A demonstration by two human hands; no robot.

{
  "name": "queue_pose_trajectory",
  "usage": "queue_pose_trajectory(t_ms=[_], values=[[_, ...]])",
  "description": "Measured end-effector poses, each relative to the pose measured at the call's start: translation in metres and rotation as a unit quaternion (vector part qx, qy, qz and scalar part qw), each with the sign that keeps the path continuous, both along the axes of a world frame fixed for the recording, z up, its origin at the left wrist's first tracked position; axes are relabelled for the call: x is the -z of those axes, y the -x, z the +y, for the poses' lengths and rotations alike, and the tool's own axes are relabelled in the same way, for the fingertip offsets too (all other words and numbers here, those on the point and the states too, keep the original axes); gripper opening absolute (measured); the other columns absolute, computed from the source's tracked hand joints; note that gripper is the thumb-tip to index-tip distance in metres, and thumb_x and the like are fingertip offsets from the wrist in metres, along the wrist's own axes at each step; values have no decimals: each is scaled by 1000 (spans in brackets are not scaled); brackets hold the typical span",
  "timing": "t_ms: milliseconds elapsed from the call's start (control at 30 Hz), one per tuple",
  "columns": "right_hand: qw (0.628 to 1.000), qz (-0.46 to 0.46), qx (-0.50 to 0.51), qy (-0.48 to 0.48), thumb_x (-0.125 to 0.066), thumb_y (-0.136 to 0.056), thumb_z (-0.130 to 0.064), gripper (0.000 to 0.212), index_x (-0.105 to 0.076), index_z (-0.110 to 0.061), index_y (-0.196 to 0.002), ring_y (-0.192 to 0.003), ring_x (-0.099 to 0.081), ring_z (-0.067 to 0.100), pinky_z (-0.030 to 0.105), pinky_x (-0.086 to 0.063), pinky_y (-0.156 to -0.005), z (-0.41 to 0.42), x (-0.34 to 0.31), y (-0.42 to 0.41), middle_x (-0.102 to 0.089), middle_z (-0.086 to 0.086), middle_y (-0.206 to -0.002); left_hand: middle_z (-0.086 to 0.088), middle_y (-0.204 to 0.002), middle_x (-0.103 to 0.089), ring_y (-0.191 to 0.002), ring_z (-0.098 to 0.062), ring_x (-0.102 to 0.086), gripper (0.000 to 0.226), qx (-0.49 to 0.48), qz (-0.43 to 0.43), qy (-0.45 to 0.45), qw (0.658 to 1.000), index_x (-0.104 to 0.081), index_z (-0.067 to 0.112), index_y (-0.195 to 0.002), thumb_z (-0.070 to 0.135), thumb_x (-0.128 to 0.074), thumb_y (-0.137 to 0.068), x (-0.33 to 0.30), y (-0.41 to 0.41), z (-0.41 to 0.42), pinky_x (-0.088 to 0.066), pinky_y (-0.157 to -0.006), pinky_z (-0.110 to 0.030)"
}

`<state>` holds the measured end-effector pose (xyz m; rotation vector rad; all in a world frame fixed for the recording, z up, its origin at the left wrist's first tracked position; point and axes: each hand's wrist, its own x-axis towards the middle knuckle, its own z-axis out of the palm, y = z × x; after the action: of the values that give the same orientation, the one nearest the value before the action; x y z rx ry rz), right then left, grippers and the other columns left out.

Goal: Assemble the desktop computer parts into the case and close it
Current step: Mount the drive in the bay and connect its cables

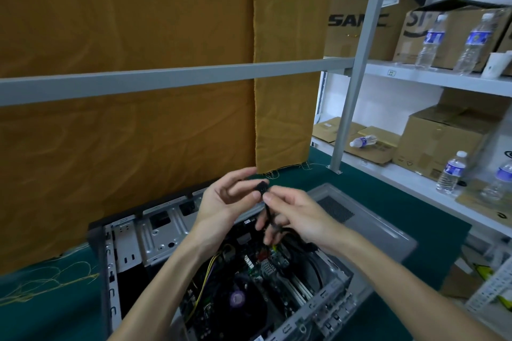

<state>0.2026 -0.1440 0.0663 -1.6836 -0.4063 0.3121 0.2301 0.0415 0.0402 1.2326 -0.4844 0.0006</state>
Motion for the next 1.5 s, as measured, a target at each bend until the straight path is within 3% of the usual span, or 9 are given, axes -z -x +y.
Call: queue_pose_trajectory(t_ms=[133,367,433,600,767,1000,1167,1300,1500], values=[[997,-59,30,-34,-38,-111,-15,29,-56,-14,-134,-101,-69,22,33,-54,-92,10,31,1,-72,10,-102,-12,-116,-75,-75,-23,-65,44,-5,-10,-41,999,-68,19,-128,4,-74,-87,7,5,0,-58,-68,-34],[986,3,16,-167,-48,-102,-24,34,-65,-23,-131,-86,-62,17,30,-51,-76,7,56,-2,-68,7,-97,-12,-115,-75,-70,-26,-65,41,15,-28,-89,996,-67,12,-128,0,-74,-89,11,10,-1,-60,-72,-44],[987,3,25,-157,-48,-100,-25,33,-70,-26,-125,-81,-59,17,29,-48,-70,4,60,-2,-63,6,-89,-13,-112,-76,-76,-35,-68,38,12,-23,-85,996,-69,13,-124,10,-78,-87,12,11,-4,-61,-78,-40],[995,38,7,-96,-47,-102,-29,20,-63,-19,-95,-47,-30,14,27,-23,-47,-2,67,2,-38,1,-57,-4,-96,-76,-94,-17,-71,18,-12,19,-164,986,-76,19,-110,18,-74,-92,22,4,-6,-55,-90,-28],[997,42,39,-45,-42,-110,-24,28,-53,2,-113,-45,-17,14,22,-18,-41,-11,65,-1,-28,-1,-54,-6,-81,-70,-78,-15,-64,21,1,59,-181,982,-76,9,-108,19,-58,-103,23,-7,2,-55,-78,-26],[999,-1,39,28,-40,-111,-29,21,-57,-23,-121,-46,-32,15,27,-27,-43,-1,67,-7,-43,3,-55,-16,-90,-74,-76,-20,-64,12,61,-16,-239,969,-79,14,-99,16,-67,-98,23,-30,4,-52,-72,-30],[995,-42,80,38,-34,-106,-39,58,-52,15,-97,-60,-39,14,28,-31,-57,0,76,-8,-45,5,-66,-15,-77,-70,-69,-26,-60,14,107,25,-192,975,-77,4,-99,15,-70,-94,35,-37,7,-48,-70,-35],[980,-146,89,104,-33,-109,-37,33,-54,-13,-101,-65,-47,24,41,-43,-63,-4,79,-6,-51,4,-73,-4,-88,-75,-72,-16,-63,16,70,-34,-223,972,-80,18,-102,9,-77,-89,37,-27,7,-55,-71,-28],[937,-273,121,182,-34,-110,-44,30,-60,-32,-116,-93,-60,16,26,-43,-83,-11,86,-4,-60,-14,-94,-5,-92,-73,-76,-22,-64,18,-2,-117,-227,967,-81,20,-100,8,-79,-87,35,-10,5,-55,-73,-32]])
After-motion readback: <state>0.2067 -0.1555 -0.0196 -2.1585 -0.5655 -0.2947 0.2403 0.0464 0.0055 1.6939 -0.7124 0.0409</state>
